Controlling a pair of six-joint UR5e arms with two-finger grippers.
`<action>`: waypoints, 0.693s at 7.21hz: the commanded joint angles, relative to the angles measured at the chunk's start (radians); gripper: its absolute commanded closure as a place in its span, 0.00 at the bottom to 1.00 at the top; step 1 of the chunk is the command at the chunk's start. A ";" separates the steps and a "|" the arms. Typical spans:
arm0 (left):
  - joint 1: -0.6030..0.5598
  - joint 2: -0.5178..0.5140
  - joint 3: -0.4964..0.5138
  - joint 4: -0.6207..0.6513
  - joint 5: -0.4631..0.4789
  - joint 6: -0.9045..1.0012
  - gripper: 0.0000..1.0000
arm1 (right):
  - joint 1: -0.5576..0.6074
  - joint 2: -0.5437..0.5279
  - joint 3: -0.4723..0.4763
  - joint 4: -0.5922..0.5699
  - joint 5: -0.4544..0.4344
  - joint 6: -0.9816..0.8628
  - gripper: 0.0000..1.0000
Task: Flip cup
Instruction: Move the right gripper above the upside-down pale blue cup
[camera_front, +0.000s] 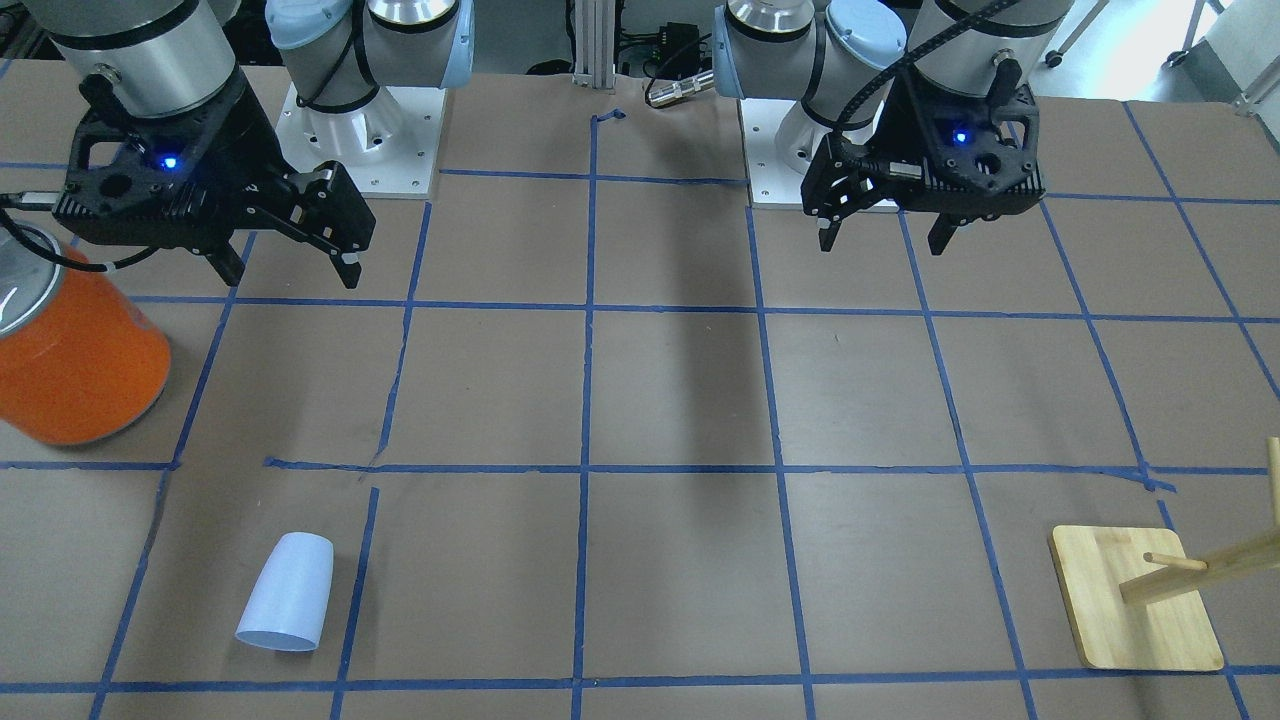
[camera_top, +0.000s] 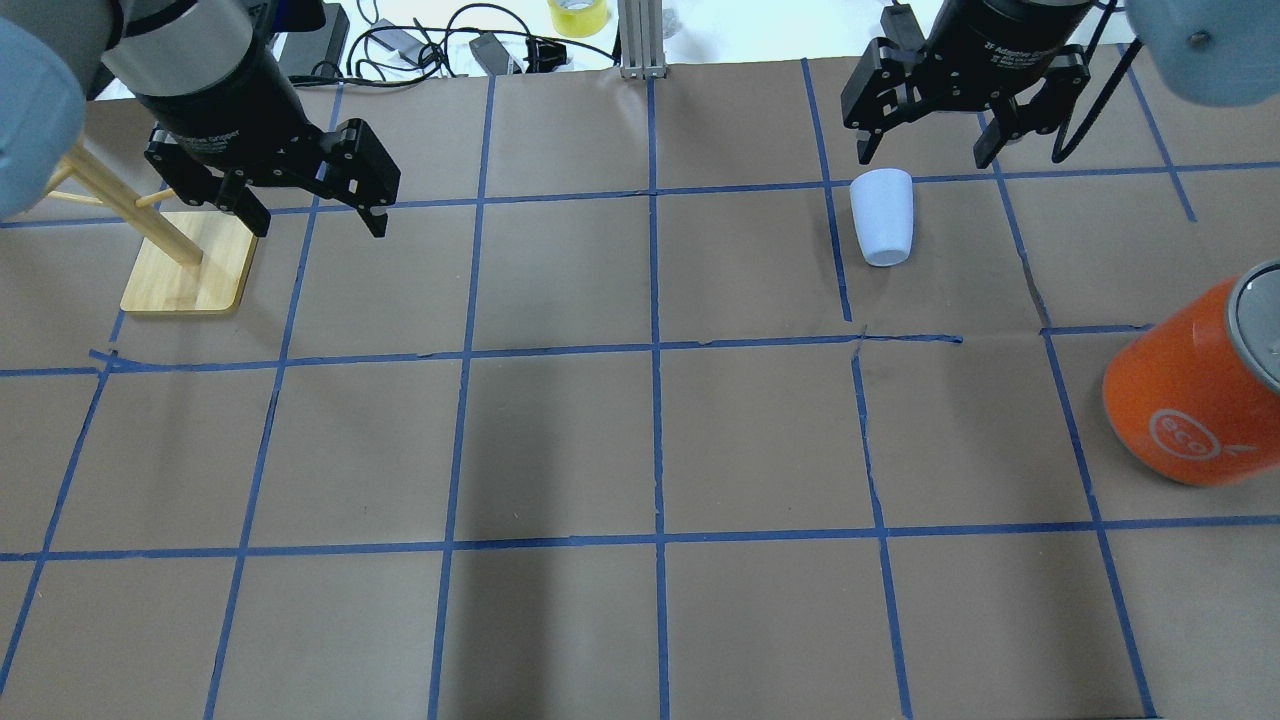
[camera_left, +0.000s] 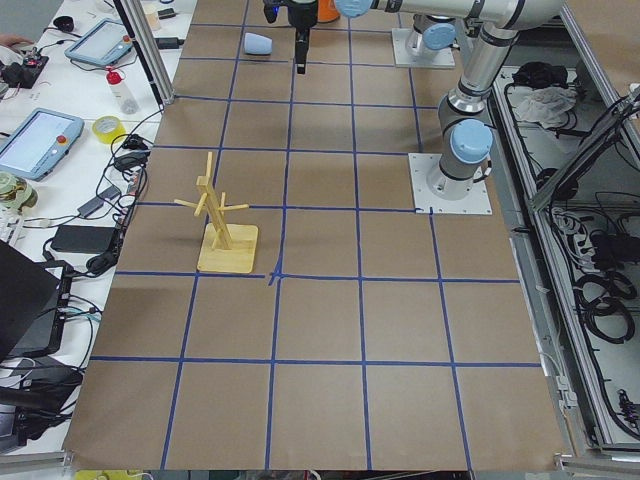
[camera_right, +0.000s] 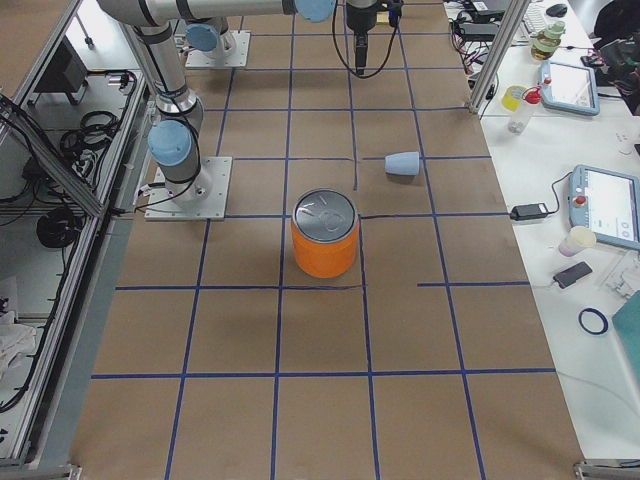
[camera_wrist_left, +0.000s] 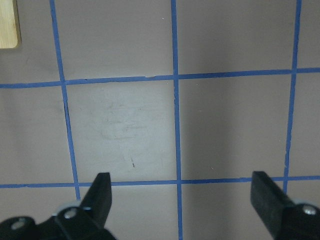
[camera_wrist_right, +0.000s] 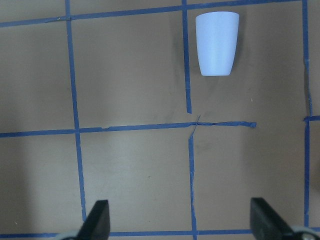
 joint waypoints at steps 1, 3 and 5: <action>0.001 0.003 0.000 0.002 -0.005 0.000 0.00 | 0.000 0.000 0.001 0.003 -0.001 -0.006 0.00; 0.001 0.007 -0.002 -0.001 0.003 0.000 0.00 | -0.002 0.000 0.001 0.006 -0.025 -0.007 0.00; 0.003 0.007 -0.002 0.001 -0.002 0.000 0.00 | -0.002 0.000 0.000 0.004 -0.056 -0.007 0.00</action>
